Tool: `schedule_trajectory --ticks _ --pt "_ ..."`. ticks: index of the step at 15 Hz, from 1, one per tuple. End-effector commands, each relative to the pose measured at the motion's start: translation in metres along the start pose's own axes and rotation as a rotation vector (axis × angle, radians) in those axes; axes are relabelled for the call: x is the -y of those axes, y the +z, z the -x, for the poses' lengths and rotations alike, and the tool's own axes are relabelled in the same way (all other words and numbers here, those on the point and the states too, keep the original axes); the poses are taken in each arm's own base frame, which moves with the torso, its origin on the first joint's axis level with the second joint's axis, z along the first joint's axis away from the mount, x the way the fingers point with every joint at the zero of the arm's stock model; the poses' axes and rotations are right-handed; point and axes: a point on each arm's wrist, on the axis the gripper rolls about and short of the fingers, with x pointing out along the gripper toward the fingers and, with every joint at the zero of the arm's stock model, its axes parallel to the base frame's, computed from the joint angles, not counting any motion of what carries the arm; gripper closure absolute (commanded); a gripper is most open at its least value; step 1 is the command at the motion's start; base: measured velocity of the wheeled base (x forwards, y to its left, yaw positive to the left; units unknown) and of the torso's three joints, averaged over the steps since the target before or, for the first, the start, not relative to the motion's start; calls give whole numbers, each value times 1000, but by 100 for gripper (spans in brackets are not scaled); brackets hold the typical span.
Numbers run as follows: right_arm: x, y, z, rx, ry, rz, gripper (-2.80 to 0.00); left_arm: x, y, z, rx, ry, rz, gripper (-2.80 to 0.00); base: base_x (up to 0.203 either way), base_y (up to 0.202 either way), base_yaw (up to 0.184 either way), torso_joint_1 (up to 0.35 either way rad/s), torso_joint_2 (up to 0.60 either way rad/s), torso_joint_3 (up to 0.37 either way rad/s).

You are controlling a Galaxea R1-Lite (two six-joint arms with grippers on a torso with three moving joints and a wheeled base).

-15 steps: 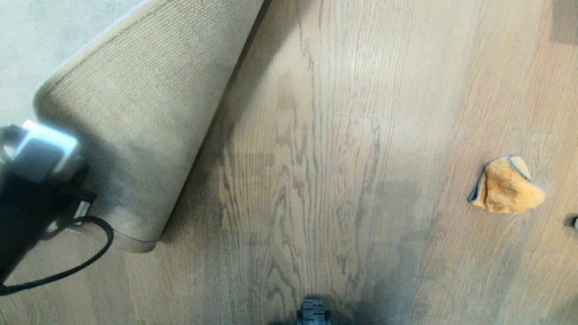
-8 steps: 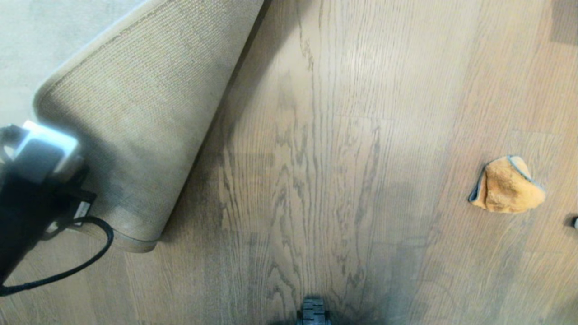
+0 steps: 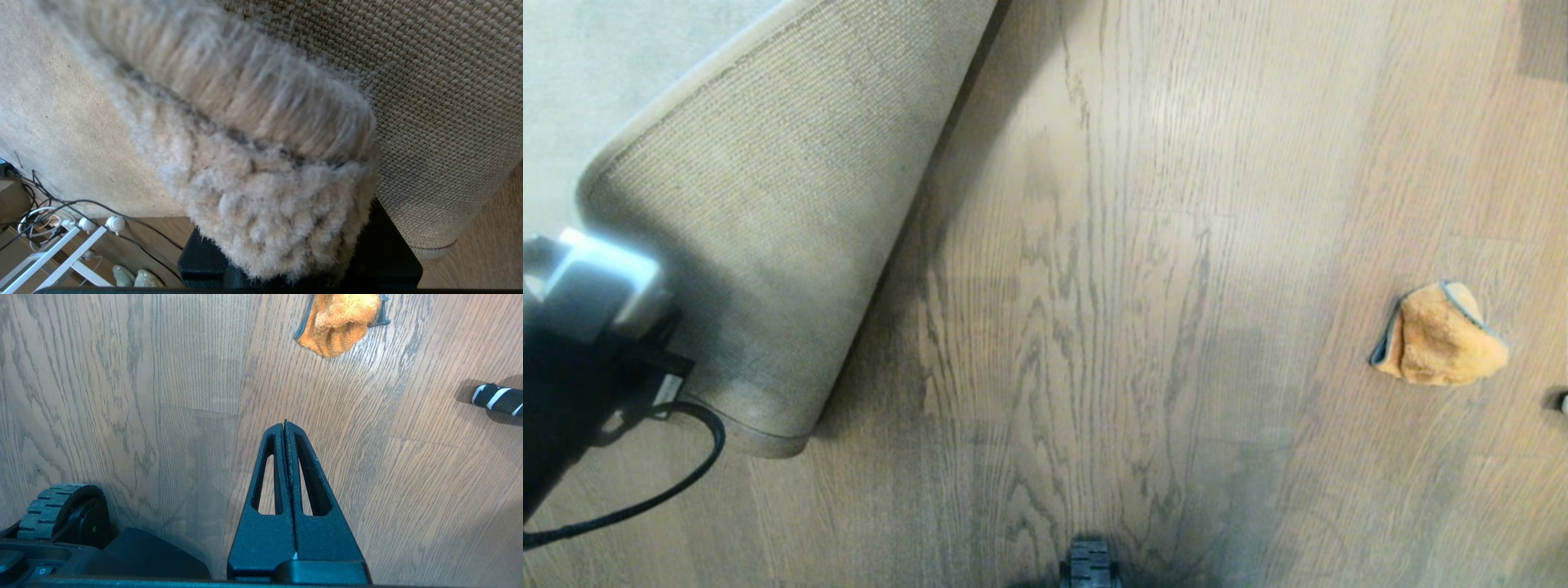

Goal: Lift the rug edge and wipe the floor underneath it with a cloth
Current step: Lay down the carpet

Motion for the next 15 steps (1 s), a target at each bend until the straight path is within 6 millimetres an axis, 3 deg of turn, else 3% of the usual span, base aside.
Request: schedule_trajectory --ticks 1,15 --pt "0 0 0 2 0 0 0 1 -1 1 -1 0 -5 0 0 0 0 0 0 0" --pt "0 0 0 2 0 2 0 -4 3 3 21 17 11 0 0 0 0 0 0 0"
